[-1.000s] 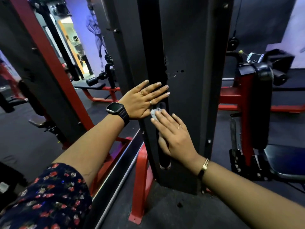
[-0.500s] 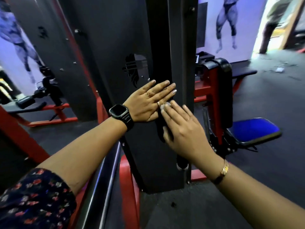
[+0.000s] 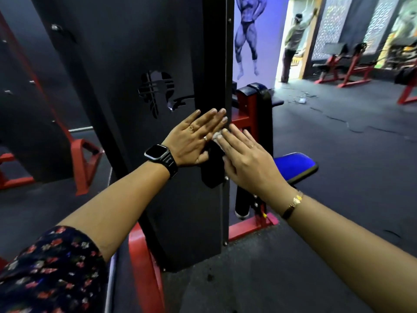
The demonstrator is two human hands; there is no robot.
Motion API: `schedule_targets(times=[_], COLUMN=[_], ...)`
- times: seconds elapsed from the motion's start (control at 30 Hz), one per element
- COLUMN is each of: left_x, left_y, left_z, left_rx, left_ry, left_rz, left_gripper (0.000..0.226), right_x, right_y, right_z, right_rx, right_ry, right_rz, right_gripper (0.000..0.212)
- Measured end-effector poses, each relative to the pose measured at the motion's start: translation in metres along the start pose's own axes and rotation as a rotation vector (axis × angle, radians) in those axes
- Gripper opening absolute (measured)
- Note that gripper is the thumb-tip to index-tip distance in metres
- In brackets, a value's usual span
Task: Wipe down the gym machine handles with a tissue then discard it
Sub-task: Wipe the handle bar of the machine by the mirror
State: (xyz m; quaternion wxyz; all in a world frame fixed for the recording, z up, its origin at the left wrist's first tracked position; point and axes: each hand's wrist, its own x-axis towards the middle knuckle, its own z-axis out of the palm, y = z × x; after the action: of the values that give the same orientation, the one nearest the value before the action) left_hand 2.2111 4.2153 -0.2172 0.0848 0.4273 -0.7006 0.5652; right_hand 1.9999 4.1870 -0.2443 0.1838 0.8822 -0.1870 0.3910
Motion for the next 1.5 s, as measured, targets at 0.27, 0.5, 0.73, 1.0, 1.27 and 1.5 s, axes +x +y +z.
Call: schedule_targets(times=[0.27, 0.5, 0.73, 1.0, 1.27, 1.5], left_x=[-0.006, -0.012, -0.017, -0.001, 0.005, 0.012], left_y=[0.020, 0.035, 0.050, 0.086, 0.093, 0.094], left_z=[0.020, 0.033, 0.042, 0.047, 0.046, 0.041], left_rx=[-0.111, -0.161, -0.242, -0.335, -0.408, -0.383], left_ry=[0.047, 0.003, -0.036, 0.021, 0.050, 0.069], left_rz=[-0.160, -0.291, -0.357, -0.669, -0.757, -0.668], left_gripper=[0.089, 0.101, 0.108, 0.117, 0.107, 0.093], right_x=[-0.045, 0.006, -0.011, 0.002, 0.017, 0.010], right_y=[0.010, 0.021, 0.030, 0.025, 0.026, 0.029], right_z=[-0.020, -0.008, -0.014, -0.019, -0.025, -0.038], right_rx=[-0.080, -0.222, -0.233, -0.224, -0.131, -0.097], right_ry=[-0.054, -0.150, -0.234, -0.236, -0.241, -0.240], right_rz=[-0.169, -0.207, -0.304, -0.263, -0.146, -0.154], right_gripper=[0.039, 0.044, 0.044, 0.044, 0.048, 0.043])
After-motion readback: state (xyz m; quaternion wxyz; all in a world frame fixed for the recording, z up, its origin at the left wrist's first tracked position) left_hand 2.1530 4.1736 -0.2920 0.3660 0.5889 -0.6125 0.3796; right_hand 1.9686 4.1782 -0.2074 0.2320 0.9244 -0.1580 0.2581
